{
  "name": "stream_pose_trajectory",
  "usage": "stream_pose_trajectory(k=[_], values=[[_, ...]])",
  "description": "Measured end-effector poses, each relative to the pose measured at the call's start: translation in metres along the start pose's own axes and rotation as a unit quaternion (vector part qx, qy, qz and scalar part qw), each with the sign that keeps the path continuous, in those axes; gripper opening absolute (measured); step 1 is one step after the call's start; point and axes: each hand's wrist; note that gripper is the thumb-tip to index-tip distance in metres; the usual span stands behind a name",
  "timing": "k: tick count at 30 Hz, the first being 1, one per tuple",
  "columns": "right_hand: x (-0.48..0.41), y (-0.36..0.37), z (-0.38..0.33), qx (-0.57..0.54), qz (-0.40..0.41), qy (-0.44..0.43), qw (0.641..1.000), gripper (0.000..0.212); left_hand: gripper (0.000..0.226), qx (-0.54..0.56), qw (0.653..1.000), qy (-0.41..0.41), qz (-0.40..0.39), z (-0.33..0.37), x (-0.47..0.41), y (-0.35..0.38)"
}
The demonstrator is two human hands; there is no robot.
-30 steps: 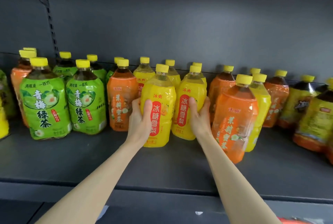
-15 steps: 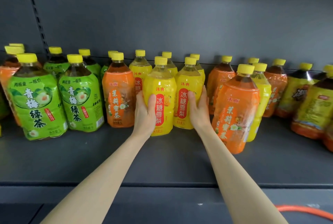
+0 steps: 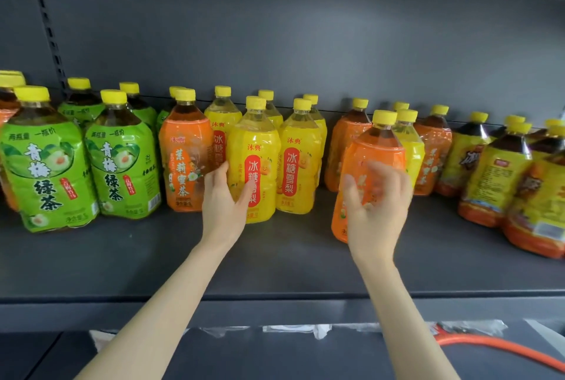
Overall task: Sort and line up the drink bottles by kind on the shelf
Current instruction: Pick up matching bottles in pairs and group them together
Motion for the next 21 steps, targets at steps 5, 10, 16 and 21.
stream_pose_trajectory(k=[5,10,16,21], values=[[-0.012,-0.007,0.024,0.010,-0.032,0.125,0.992,0.097,0.062,-0.009,1.000,0.012,0.000,-0.005,0.002,0.000],[-0.017,-0.013,0.025,0.020,-0.060,0.146,0.987,0.097,0.063,-0.001,1.000,0.007,-0.003,-0.004,0.004,-0.001],[0.001,0.001,0.006,-0.084,-0.116,0.135,0.980,0.102,0.048,0.007,1.000,0.012,0.010,-0.003,0.008,-0.008],[0.014,0.030,-0.010,-0.129,-0.149,0.133,0.971,0.099,0.039,-0.002,0.996,0.033,0.079,0.002,0.017,-0.030]])
Point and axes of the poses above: each hand's wrist, its own x-axis away from the middle knuckle, its own y-axis out of the palm, z = x × y, and after that the axes turned 11 degrees about -z, right-handed
